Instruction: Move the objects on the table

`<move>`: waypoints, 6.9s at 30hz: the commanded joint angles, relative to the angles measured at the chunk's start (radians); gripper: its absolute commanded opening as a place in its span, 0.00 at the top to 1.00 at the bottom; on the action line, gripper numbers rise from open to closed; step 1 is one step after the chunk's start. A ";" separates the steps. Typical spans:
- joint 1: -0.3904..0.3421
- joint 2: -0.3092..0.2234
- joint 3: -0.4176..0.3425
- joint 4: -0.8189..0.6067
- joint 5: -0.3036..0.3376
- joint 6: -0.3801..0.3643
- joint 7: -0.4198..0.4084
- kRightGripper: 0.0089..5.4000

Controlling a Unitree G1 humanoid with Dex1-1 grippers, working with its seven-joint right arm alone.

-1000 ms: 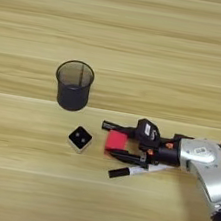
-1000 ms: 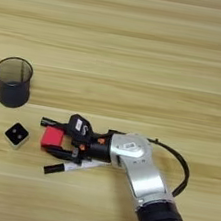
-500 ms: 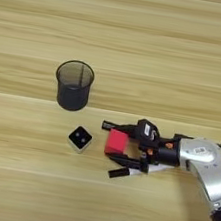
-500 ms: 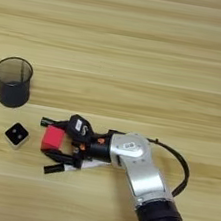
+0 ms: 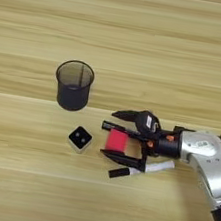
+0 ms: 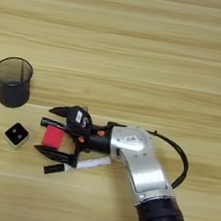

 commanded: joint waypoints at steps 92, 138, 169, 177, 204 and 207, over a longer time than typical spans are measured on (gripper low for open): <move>-0.323 -0.123 -0.073 0.781 -0.184 -0.500 0.134 0.48; -0.178 -0.125 -0.153 0.085 0.136 -0.186 0.301 0.85; -0.124 -0.198 -0.058 0.214 -0.025 -0.349 0.382 0.85; -0.139 -0.198 -0.046 0.265 -0.068 -0.394 0.356 0.85; -0.189 -0.186 -0.005 0.396 -0.169 -0.513 0.244 0.85; -0.191 -0.186 -0.003 0.401 -0.171 -0.518 0.239 0.85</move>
